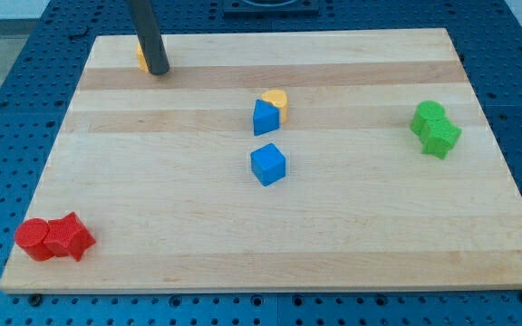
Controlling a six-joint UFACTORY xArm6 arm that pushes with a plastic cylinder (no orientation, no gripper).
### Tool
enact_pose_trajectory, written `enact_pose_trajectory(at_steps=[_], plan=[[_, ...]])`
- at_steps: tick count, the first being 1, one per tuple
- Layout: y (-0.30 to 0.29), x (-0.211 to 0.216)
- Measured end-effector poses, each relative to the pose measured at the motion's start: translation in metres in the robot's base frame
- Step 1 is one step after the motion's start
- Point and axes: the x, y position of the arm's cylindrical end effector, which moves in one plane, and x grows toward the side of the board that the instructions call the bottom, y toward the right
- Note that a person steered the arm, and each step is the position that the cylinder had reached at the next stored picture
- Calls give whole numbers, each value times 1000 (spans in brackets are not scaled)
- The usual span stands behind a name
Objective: Separate the yellow heart from the blue triangle
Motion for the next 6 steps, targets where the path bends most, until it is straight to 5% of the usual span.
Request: enact_pose_trajectory(at_steps=[3,6], plan=[[-8,-24],[207,-4]])
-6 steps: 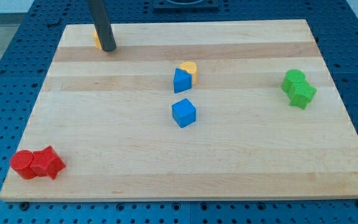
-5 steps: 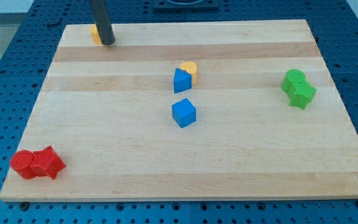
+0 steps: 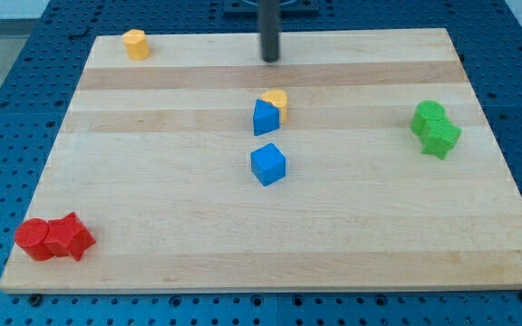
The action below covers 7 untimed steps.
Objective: Separate the yellow heart from the blue triangle
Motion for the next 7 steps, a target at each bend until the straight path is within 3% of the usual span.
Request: enact_pose_trajectory(at_steps=[1,3,7], plan=[[44,52],[32,117],[-101,87]])
